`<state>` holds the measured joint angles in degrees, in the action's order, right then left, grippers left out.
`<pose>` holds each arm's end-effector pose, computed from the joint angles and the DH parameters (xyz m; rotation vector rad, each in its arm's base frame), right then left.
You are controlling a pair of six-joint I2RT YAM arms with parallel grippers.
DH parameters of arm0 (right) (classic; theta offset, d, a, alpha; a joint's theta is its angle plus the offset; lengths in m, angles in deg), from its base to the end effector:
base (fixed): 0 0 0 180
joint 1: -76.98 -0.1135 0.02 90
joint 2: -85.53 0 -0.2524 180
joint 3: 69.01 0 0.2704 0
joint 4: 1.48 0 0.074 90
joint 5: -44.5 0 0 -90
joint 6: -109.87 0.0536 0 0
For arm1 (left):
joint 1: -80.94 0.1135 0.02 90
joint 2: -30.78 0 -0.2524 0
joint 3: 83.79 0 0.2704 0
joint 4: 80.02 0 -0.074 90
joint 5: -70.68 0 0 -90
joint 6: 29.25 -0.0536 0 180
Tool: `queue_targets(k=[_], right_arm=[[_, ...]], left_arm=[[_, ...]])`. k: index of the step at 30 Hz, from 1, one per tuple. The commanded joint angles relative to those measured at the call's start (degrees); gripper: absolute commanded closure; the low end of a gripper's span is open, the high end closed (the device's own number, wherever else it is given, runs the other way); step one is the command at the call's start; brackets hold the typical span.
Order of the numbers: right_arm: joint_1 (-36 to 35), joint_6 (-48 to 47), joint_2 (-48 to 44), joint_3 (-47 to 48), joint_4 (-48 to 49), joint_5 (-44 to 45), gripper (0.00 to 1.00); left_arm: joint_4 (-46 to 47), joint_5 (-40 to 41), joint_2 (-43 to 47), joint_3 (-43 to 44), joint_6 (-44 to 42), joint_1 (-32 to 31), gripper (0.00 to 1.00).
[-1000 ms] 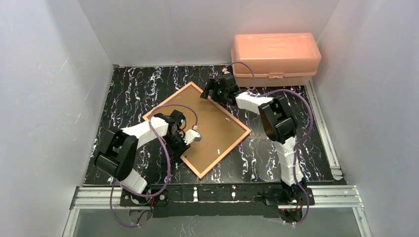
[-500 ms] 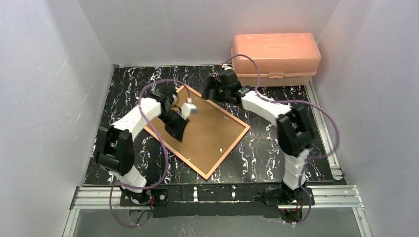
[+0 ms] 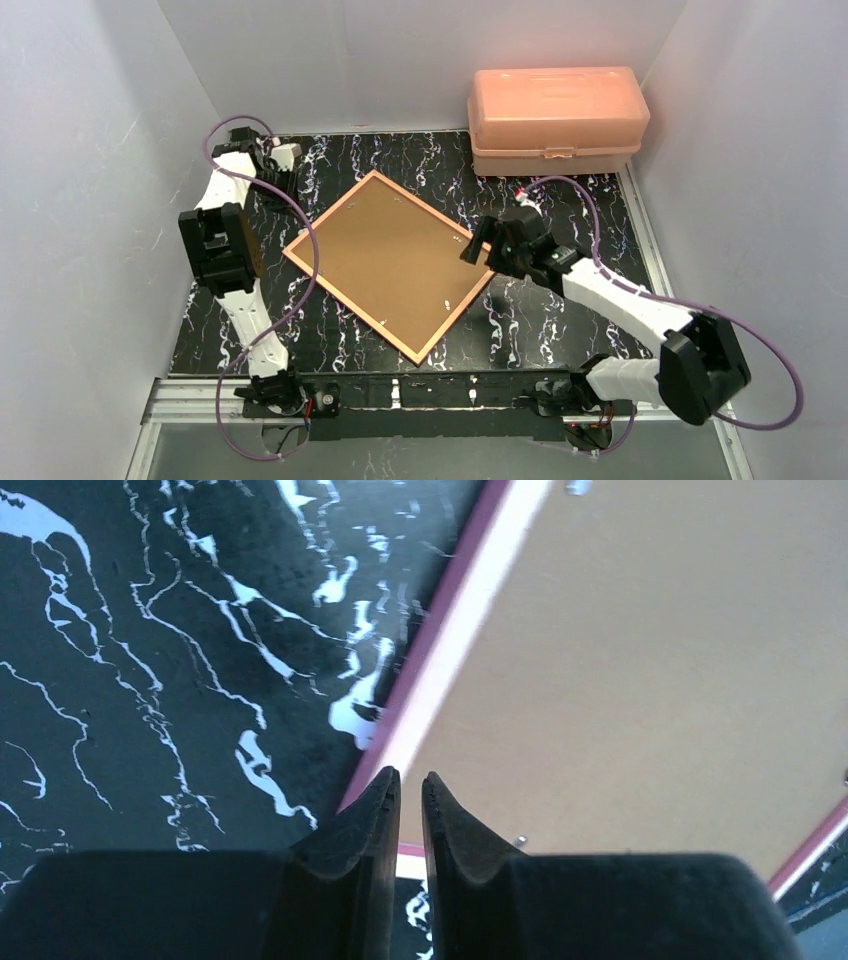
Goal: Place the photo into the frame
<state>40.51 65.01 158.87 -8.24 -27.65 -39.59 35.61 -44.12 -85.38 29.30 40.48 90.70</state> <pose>0.2533 0.1803 0.2168 0.2331 2.3131 0.6378 0.4457 0.0538 0.2123 0.3547 2.6011 -0.4214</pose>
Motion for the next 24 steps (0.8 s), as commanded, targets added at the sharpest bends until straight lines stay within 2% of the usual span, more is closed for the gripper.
queue_targets(k=[1, 5, 13, 19, 24], right_arm=[[-0.23, 5.72, -7.91, -5.06, -1.69, -1.72, 0.01], [-0.19, 7.45, -10.08, -8.64, -1.7, -3.61, 0.01], [-0.23, 9.03, -8.59, -12.23, 2.22, -7.16, 0.01], [-0.18, 8.56, -7.87, -12.04, 3.01, -7.52, 0.01], [-0.19, 9.16, -6.65, -12.53, 4.19, -7.84, 0.01]], left_arm=[[3.86, 2.23, -2.81, 2.68, 4.15, -0.44, 0.86], [3.9, 1.87, -7.98, 6.77, 6.41, -0.29, 0.83], [-0.08, -1.71, -14.24, 10.15, 6.53, -0.27, 0.79], [-1.25, -1.88, -13.91, 6.54, 4.09, -0.18, 0.83], [-1.01, -3.59, -12.44, 2.31, 3.24, -0.05, 0.92]])
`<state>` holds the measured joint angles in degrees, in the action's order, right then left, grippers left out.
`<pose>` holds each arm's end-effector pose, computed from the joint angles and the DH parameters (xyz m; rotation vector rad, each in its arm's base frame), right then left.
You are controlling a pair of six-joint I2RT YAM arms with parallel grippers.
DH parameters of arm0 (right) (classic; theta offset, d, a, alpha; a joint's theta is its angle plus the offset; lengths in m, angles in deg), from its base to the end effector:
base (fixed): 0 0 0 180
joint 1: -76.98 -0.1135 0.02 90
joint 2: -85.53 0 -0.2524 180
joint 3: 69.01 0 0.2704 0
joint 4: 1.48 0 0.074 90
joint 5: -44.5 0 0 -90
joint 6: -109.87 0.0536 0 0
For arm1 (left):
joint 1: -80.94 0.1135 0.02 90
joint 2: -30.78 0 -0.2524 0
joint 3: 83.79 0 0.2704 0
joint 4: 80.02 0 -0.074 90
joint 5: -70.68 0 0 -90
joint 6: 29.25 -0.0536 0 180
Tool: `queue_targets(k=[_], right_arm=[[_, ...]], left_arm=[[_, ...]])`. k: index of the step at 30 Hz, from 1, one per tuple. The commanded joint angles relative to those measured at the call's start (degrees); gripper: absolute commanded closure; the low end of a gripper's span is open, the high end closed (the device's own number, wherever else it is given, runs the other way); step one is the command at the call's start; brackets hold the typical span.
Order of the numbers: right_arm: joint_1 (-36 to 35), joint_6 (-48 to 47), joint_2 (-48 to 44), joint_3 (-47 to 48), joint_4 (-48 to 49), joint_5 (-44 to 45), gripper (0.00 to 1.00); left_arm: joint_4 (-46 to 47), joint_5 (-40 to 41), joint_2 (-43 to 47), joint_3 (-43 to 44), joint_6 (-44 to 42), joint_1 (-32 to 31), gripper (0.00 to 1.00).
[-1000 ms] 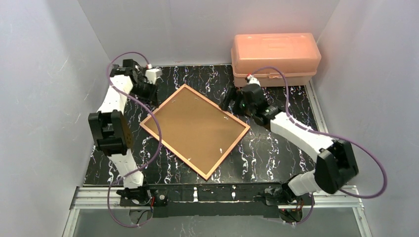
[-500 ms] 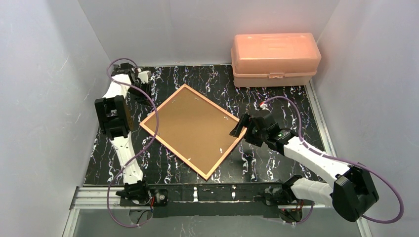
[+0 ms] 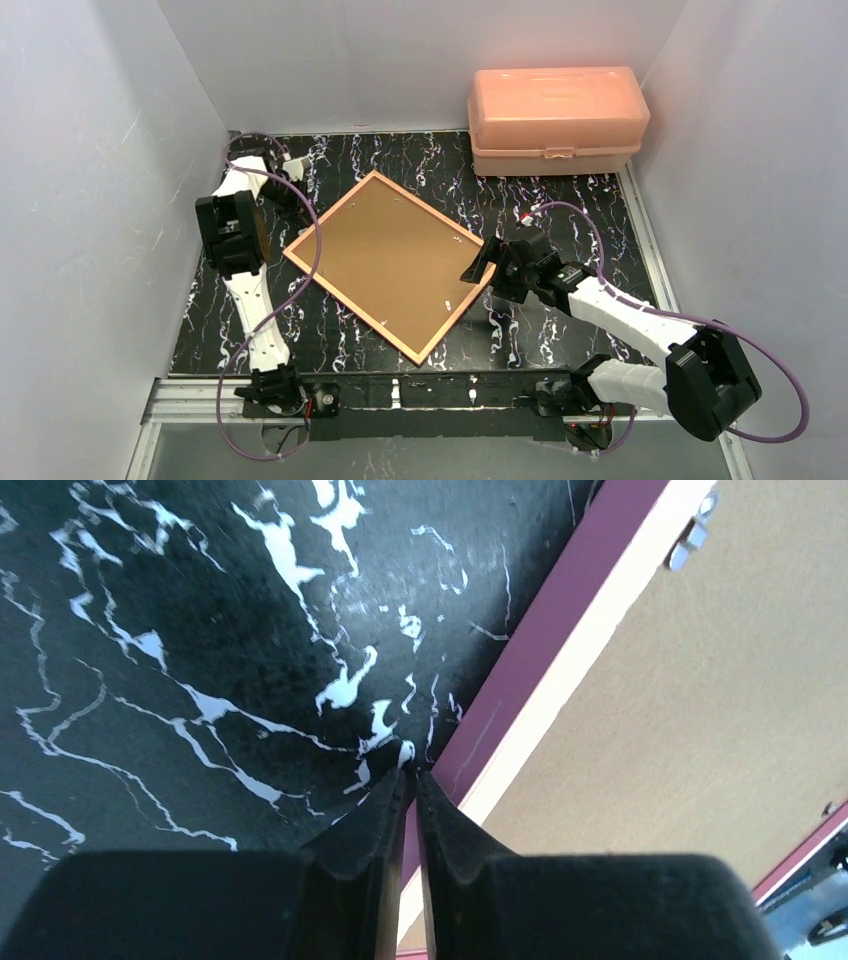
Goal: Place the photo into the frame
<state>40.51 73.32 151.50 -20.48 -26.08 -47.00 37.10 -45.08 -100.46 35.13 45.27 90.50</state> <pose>0.2162 0.1616 0.1775 0.3477 2.4260 0.7930 0.4790 0.0570 0.1274 0.2232 2.7381 -0.5357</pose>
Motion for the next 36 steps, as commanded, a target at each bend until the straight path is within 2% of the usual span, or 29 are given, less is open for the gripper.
queue_targets(k=[1, 5, 13, 17, 20, 27, 36], right_arm=[[-0.18, 0.93, 0.76, -0.31, 2.85, -0.17, 0.01], [1.3, 0.09, 0.88, 0.31, 2.59, 0.71, 0.01], [8.77, -2.83, 2.96, 0.72, -0.09, -2.6, 0.01], [9.65, -3.08, 1.53, 1.27, -2.1, -0.57, 0.01], [9.75, -4.36, 0.68, 2.95, -7.02, 2.12, 0.01], [10.41, -4.2, -2.18, 0.03, -10.41, 4.55, 0.01], [10.46, 0.21, 0.57, -5.29, 0.11, -0.93, 0.01]], left_arm=[[-2.5, -3.28, 3.3, -4.71, -1.83, 0.1, 0.93], [-2.5, -5.62, 7.4, -11.05, -3.12, 0.11, 0.97], [-4.08, -8.84, 15.2, -24.23, -7.07, 0.11, 0.98], [-2.92, -9.03, 17.9, -28.89, -7.6, 0.06, 0.97], [-2.23, -8.21, 18.9, -30.31, -7.79, 0.11, 0.97], [-2.62, -9.46, 20.18, -27.56, -6.49, 0.11, 0.97], [-2.78, -12.95, 11.51, -17.49, -3.75, -0.46, 0.9]])
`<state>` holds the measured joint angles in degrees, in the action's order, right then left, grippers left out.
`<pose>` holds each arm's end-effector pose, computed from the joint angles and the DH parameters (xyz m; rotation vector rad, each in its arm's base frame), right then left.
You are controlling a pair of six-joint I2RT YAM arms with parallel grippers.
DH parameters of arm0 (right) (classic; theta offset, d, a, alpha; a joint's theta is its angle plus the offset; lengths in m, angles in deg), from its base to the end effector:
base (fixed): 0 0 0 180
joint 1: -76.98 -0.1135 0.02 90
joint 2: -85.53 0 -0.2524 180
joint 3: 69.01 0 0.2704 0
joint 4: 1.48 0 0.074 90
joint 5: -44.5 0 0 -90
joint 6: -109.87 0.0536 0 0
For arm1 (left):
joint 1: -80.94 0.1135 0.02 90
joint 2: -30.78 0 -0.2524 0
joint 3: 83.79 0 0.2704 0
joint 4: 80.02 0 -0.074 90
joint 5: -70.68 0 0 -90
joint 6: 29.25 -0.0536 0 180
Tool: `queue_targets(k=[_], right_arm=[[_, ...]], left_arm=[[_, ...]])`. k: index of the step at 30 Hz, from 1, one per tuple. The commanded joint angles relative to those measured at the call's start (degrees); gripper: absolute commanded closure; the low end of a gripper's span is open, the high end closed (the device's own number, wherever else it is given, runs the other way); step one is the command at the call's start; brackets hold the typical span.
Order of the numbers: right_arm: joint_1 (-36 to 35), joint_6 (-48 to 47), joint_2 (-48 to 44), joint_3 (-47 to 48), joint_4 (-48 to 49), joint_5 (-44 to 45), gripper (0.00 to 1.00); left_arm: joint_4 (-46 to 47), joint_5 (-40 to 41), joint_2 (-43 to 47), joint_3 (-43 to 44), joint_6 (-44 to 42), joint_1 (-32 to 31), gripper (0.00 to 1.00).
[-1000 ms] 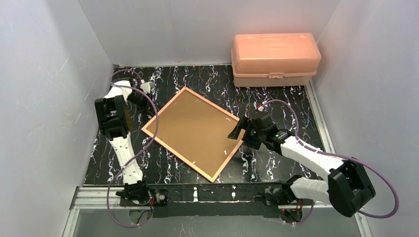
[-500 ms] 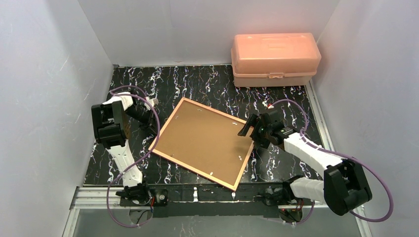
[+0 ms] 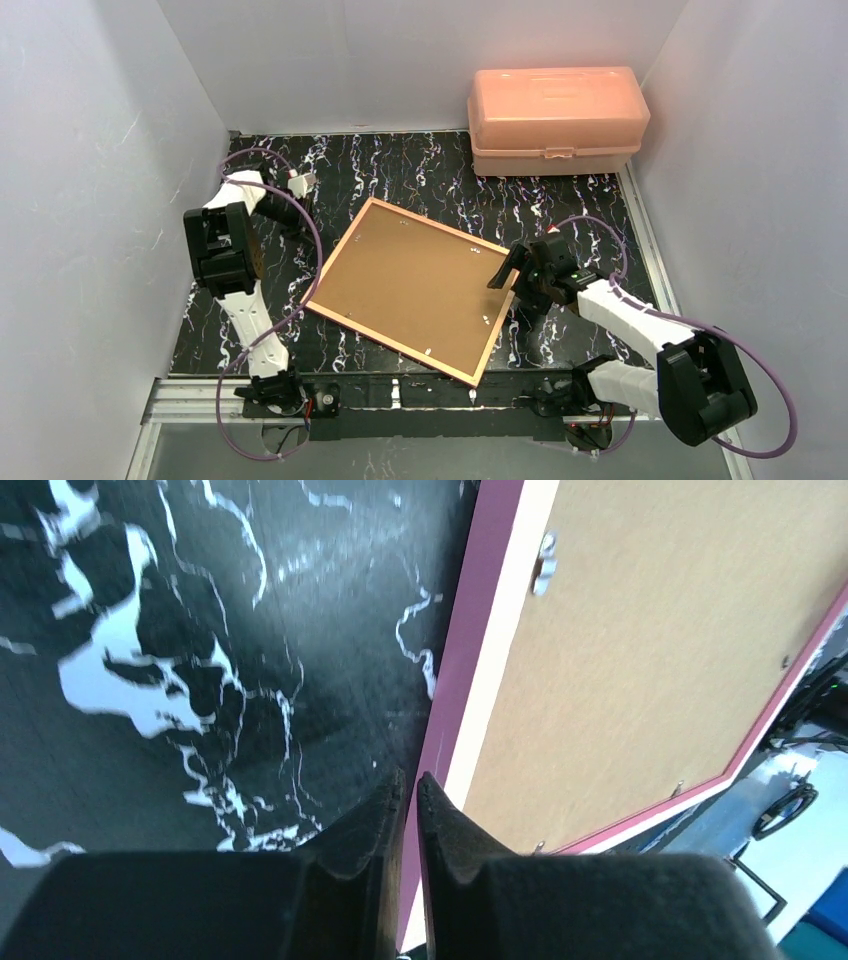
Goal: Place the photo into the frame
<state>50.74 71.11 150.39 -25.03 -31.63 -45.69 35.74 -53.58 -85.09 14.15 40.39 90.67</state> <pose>0.2203 0.1088 0.1464 0.5515 2.4944 0.5689 0.4028 0.0385 0.1402 0.3131 2.7384 -0.7713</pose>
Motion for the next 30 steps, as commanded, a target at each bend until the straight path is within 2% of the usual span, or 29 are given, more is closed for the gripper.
queue_targets(k=[1, 6, 14, 20, 24, 30], right_arm=[[0.3, 2.69, 2.46, -0.74, 6.44, -2.4, 0.01], [1.04, 3.95, 5.75, 0.07, 11.57, -3.64, 0.01], [5.53, 1.07, 16.48, 7.29, 15.63, -7.06, 0.01], [8.36, -3.28, 22.61, 14.68, 13.55, -6.65, 0.01], [9.27, -7.67, 25.13, 19.97, 7.47, -2.22, 0.01], [8.16, -10.59, 19.52, 25.28, 1.06, 6.94, 0.01]], left_arm=[[-1.93, -5.44, -5.02, 4.32, 0.99, -0.93, 0.89], [-2.63, -7.25, -7.31, 4.61, 0.11, -2.53, 0.89], [-2.68, -7.28, -4.76, -2.67, -3.6, -3.01, 0.94], [-3.68, -8.18, 0.6, -11.16, -9.33, -5.16, 0.95], [-6.38, -8.6, 1.25, -13.67, -11.57, -6.22, 0.93], [-10.04, -10.74, 2.84, -10.84, -10.88, -3.63, 0.92]])
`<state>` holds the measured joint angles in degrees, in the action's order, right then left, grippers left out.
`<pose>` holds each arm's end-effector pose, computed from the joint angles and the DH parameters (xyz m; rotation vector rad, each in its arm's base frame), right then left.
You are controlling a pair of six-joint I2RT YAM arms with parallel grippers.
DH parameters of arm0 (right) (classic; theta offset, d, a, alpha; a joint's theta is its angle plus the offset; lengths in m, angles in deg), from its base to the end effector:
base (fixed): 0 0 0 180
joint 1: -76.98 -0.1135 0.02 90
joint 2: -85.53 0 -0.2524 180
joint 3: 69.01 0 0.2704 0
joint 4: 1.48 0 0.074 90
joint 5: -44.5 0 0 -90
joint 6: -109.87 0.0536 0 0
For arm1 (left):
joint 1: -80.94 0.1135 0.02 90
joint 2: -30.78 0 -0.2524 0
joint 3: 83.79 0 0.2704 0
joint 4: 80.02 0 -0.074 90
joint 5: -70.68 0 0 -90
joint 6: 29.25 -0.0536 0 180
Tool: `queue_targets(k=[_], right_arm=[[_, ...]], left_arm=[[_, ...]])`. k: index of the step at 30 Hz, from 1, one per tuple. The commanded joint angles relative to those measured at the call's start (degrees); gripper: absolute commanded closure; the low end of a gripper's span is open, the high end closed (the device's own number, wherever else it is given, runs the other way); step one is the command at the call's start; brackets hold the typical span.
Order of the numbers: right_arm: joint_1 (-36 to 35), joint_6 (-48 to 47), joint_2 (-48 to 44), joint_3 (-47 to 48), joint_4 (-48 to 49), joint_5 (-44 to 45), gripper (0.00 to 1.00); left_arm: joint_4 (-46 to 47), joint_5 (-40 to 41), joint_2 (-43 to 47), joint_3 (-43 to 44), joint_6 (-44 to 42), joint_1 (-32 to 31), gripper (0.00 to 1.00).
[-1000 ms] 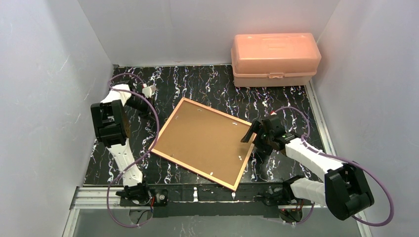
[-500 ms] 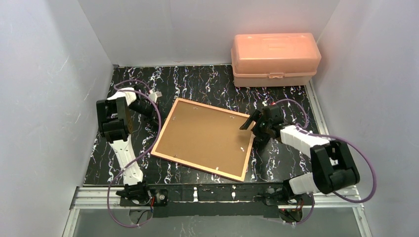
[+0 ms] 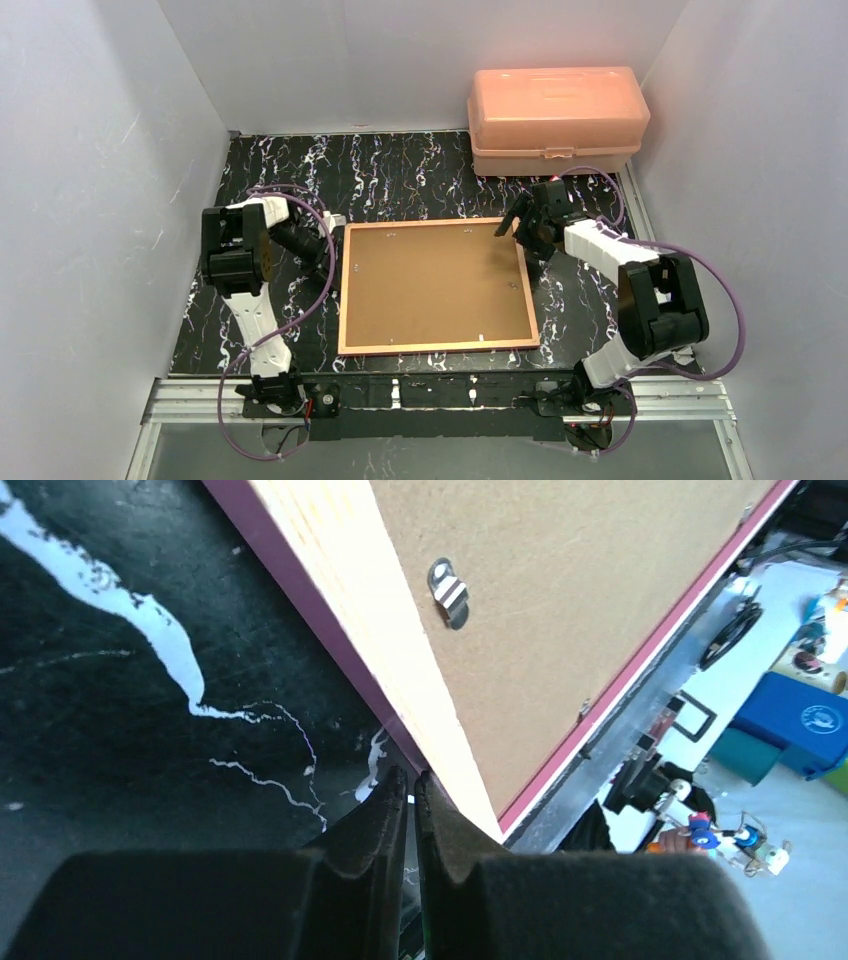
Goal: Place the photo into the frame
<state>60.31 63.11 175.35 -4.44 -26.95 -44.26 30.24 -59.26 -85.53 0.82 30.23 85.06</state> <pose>0.3304 0.0977 0.1518 0.5849 2.4353 0.4228 0.3407 -0.0100 0.0849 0.5626 2.8634 -1.0986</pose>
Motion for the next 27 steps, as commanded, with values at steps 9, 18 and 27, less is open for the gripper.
queue_targets(k=[9, 18, 27], right_arm=[[-16.85, 5.82, -7.82, 4.19, 5.13, 3.47, 0.01], [-31.74, 13.69, 11.77, 10.99, 26.85, -5.48, 0.06], [-34.87, 19.24, 23.92, 16.99, 37.38, -10.35, 0.12]], left_arm=[[0.66, -9.58, 1.85, 7.47, 11.65, 4.22, 0.79], [5.43, -7.38, -2.85, 7.68, 16.89, 3.17, 0.8], [6.31, -6.55, -3.75, 7.32, 17.69, 3.07, 0.91]])
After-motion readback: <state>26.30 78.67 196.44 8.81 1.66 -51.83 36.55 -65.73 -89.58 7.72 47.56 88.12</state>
